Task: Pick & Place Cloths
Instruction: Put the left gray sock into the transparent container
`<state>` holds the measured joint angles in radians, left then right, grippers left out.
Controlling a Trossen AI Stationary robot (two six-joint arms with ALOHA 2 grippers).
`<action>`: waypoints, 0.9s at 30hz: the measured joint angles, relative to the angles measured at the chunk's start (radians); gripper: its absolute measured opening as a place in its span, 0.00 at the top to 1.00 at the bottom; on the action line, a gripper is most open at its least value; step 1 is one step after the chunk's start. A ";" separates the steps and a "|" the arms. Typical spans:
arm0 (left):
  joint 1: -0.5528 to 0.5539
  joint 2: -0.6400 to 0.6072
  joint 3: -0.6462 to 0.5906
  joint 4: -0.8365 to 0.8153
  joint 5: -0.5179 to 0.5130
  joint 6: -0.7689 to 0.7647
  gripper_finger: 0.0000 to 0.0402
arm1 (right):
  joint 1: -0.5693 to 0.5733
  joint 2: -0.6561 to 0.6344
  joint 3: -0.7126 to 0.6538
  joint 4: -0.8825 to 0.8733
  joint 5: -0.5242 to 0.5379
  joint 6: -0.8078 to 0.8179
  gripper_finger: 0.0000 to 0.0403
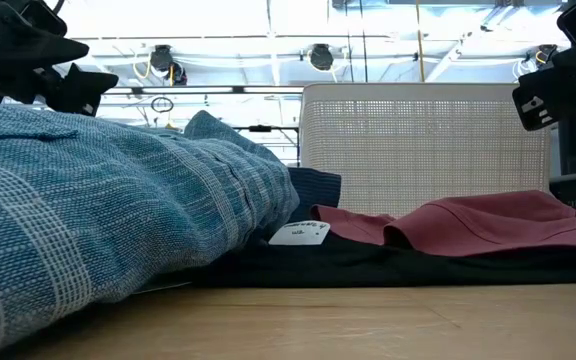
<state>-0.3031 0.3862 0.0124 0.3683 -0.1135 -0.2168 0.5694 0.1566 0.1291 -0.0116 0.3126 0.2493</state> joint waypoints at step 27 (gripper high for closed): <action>0.002 0.000 0.000 0.074 -0.249 -0.077 0.46 | 0.000 0.000 0.001 0.000 0.007 0.082 0.65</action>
<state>-0.3016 0.3862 0.0120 0.4420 -0.3627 -0.2936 0.5690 0.1566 0.1303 -0.0113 0.3199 0.3309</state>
